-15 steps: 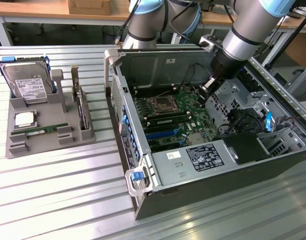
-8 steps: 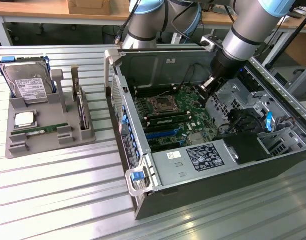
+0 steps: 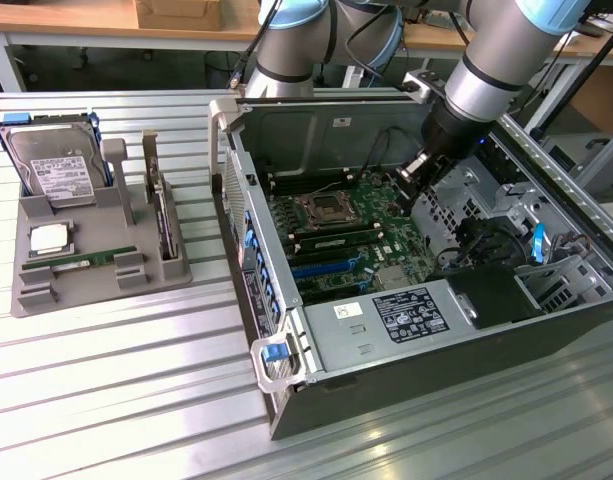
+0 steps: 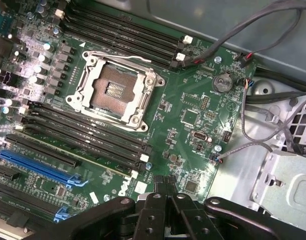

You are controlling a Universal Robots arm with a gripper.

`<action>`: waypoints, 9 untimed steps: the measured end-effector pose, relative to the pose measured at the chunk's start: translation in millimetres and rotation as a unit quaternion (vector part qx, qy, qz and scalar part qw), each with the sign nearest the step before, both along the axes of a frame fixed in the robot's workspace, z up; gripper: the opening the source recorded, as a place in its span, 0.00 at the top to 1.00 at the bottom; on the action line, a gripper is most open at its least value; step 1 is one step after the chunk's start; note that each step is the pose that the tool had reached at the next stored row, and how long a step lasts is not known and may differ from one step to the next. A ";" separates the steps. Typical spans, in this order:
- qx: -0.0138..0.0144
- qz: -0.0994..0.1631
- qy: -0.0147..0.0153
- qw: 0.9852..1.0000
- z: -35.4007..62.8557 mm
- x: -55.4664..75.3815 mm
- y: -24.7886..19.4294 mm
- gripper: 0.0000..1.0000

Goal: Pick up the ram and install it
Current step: 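Press down the ram until it locks into place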

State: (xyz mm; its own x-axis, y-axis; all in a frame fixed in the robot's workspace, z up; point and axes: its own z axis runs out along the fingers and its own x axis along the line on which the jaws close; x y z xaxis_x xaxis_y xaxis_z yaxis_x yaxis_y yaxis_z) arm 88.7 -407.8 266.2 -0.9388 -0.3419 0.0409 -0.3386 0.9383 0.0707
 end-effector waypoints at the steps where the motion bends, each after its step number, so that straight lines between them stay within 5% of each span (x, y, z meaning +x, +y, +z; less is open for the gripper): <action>1: -0.001 -0.005 0.000 1.000 -0.2 0.0 0.0 0.89; 9: -0.006 -0.039 0.000 0.999 -1.7 0.0 0.0 0.89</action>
